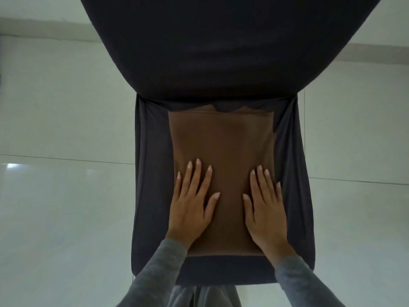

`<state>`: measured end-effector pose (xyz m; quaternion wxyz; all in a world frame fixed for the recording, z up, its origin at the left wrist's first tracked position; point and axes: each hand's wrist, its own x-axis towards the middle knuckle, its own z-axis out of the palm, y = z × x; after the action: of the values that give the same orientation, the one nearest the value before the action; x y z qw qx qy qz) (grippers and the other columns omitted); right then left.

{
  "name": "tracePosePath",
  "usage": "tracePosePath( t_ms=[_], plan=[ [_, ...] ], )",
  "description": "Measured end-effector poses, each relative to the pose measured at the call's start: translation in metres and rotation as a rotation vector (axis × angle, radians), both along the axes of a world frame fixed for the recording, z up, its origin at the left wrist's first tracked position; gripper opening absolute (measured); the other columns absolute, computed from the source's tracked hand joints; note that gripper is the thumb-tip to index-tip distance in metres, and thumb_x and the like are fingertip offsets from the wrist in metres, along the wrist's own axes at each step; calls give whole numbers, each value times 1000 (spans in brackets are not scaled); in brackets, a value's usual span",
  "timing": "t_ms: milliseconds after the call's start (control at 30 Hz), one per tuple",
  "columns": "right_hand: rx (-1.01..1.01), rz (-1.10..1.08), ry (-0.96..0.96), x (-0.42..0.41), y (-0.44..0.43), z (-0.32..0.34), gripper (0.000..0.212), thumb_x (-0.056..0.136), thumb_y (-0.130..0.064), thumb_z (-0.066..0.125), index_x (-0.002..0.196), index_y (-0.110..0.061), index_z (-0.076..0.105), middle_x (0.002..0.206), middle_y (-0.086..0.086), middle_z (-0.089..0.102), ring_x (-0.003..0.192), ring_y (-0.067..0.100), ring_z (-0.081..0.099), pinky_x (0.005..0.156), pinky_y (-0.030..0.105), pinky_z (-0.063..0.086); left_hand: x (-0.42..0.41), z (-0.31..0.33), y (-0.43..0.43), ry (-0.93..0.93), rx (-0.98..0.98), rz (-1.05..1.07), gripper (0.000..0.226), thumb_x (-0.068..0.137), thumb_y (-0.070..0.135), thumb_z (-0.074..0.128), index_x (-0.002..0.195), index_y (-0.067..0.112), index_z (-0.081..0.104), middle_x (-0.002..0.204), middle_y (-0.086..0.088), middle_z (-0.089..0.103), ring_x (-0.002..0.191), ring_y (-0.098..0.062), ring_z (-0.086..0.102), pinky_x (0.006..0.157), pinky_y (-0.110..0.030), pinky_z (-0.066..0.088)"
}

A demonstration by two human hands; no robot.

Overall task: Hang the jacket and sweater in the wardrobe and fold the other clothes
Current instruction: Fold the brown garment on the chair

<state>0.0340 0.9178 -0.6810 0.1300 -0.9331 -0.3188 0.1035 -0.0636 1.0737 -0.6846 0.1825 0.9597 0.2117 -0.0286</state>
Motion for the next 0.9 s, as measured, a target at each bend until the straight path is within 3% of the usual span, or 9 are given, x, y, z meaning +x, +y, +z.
tracePosePath(
  t_ms=[200,333,433,500,567,633,767,833,900],
  plan=[
    [34,-177,51,-27,-28,4,57,100,-38,23,147,-7,27,156,8,21,144,21,19,119,26,-3,-38,-2,4,26,-13,79,60,99,49,21,150,19,17,158,-6,12,146,-21,6,119,-36,3],
    [152,-275,133,-52,-43,10,55,100,-36,25,149,-11,21,155,-3,17,143,11,16,118,20,-4,-62,0,0,31,14,58,61,99,48,21,150,16,20,157,-7,16,145,-21,12,118,-38,9],
    [314,-446,213,-79,-49,22,49,100,-23,40,146,-9,31,152,-3,28,140,14,28,117,26,17,-89,3,-3,38,32,39,61,99,47,21,149,13,21,156,-8,19,145,-22,15,117,-40,13],
    [366,-620,217,-88,-48,32,43,95,-11,51,137,-4,43,139,9,45,124,23,47,102,29,37,-105,4,-5,51,41,26,61,99,47,22,149,13,22,155,-8,20,144,-23,16,117,-41,13],
    [391,-769,221,-90,-44,41,37,90,-9,59,124,-1,50,120,15,51,100,26,54,87,30,44,-118,6,-11,53,52,26,60,99,46,23,149,13,23,155,-9,21,144,-24,17,117,-41,12],
    [332,-863,272,-83,-40,46,38,86,-17,66,117,0,51,114,17,51,92,27,52,83,33,42,-126,10,-18,51,41,22,59,99,44,24,148,12,23,155,-9,20,144,-27,16,118,-42,11],
    [172,-942,550,-59,-35,59,48,84,-33,68,111,3,53,98,12,57,88,25,54,82,34,44,-123,21,-33,16,-18,-20,62,96,42,34,147,9,25,155,-11,22,144,-30,13,116,-45,12],
    [213,-952,757,-48,-32,67,39,85,-30,69,102,5,61,86,10,61,75,22,57,72,31,48,-109,29,-41,-16,-63,-96,68,92,42,42,148,9,24,155,-9,21,145,-26,9,118,-42,7],
    [294,-947,944,-44,-24,83,21,86,-25,66,96,-8,62,81,7,64,64,17,56,59,27,43,-91,39,-51,-30,-96,-165,75,87,42,50,148,9,22,155,-8,22,145,-24,7,118,-42,6]
  ],
)
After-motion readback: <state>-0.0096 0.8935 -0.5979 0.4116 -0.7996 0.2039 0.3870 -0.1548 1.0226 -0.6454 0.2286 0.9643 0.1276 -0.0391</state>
